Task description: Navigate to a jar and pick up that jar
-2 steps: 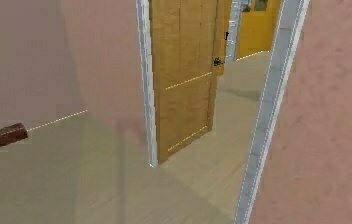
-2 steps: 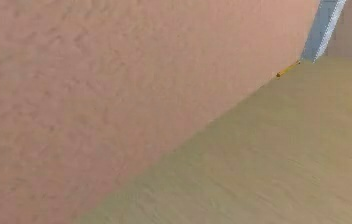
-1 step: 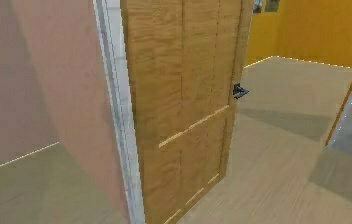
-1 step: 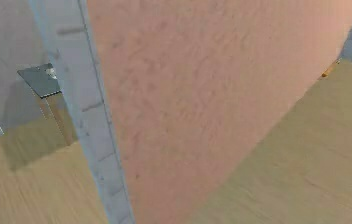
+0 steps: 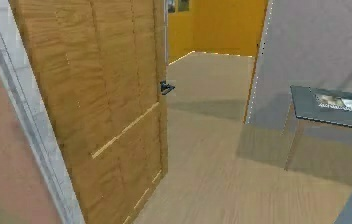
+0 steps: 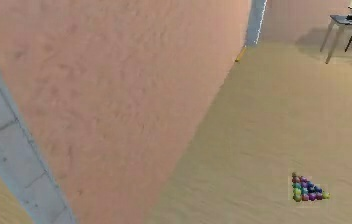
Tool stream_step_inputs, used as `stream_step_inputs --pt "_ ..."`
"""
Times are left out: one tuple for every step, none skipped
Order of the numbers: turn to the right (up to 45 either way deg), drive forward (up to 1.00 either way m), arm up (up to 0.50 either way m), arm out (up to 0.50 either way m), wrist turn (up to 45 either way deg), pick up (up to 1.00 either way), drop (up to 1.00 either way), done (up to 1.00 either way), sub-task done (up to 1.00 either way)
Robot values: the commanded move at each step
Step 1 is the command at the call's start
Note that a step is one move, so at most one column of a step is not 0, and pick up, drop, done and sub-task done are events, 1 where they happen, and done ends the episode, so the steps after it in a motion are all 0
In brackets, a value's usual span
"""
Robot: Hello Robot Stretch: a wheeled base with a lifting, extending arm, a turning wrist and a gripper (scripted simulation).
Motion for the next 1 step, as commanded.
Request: stream_step_inputs --pt "0.0 0.7 0.0 0.0 0.0 0.0 0.0 0.0 0.0"
